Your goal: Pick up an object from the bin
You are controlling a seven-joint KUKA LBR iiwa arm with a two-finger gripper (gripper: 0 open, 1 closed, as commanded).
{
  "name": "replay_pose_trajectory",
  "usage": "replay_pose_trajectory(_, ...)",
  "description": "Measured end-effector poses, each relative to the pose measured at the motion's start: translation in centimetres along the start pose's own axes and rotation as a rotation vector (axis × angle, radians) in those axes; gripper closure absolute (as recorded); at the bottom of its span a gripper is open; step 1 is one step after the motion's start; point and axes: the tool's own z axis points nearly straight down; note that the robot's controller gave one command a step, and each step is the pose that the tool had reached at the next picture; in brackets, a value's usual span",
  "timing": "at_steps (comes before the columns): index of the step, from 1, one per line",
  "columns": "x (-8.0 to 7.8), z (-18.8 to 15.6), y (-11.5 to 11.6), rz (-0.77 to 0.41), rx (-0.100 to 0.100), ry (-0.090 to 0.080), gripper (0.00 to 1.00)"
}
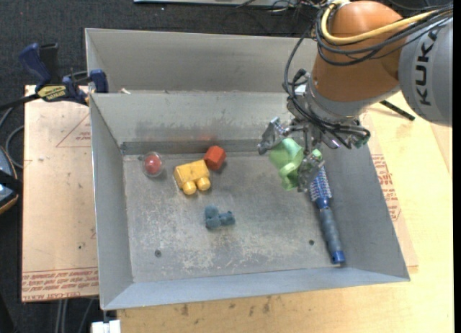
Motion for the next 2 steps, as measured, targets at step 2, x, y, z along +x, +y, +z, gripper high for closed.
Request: replay_pose_trajectory(2,-0.5,2.0,1.1,-0.8,-0.006,0.003,1.0)
